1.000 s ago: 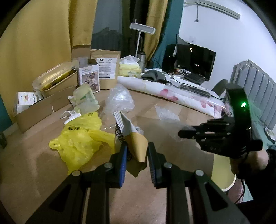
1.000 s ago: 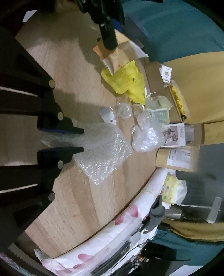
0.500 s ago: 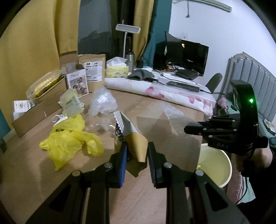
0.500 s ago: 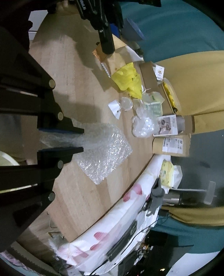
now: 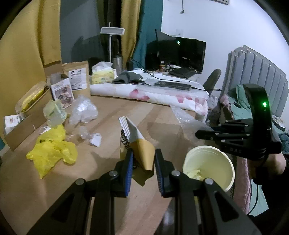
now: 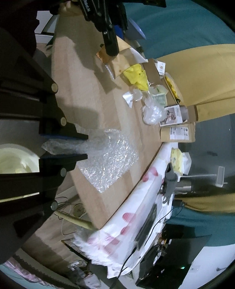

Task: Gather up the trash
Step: 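Move both held items over the cream bucket and open both grippers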

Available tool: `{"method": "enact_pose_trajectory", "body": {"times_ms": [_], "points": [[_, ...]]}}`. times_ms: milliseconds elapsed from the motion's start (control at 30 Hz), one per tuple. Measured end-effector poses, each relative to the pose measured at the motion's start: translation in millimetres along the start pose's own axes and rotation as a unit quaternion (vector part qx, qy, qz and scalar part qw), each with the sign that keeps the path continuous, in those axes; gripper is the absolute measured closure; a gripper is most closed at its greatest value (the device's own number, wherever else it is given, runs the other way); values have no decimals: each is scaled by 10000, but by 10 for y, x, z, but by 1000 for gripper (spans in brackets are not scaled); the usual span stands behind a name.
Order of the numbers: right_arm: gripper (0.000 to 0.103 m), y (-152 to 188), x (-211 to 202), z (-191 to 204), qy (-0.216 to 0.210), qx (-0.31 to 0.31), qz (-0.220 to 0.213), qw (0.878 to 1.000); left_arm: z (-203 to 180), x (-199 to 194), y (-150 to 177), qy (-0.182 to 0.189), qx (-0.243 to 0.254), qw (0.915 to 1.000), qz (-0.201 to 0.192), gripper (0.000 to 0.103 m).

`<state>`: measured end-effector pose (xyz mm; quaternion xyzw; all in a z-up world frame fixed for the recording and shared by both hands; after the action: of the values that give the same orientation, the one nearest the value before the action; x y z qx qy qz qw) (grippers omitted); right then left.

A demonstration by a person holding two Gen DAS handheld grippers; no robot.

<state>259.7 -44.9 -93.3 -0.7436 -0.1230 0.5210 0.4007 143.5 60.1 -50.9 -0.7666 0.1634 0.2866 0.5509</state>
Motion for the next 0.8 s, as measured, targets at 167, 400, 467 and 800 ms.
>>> {"method": "enact_pose_trajectory", "body": {"times_ms": [167,400,467,800], "points": [[91,244,-124,-166,87,143,33,9999,-199,58,80,59,112,9999,81,81],[91,715,-273,-473,239,520,161,9982,-481,171,179,152,323,9991,234,81],[91,847,-300,-532,242,640,193,9975,-550,203,209,173,374,9988,278,81],[91,1447,-336,-665,155,1069,418,9933,-952,435,372,323,680,9958,526,81]]}}
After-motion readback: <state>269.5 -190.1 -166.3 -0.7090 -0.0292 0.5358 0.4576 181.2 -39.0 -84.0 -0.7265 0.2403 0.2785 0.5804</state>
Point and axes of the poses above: each gripper's, at about its wrist camera, not at the fingertips, and x roughly the way its jaws point, z to its left, y to its underside, the point moved 7 cm from there along x, roughly the way its jaws point, and after that the axes turned 15 degrees about -x, right-handed, at the moved point
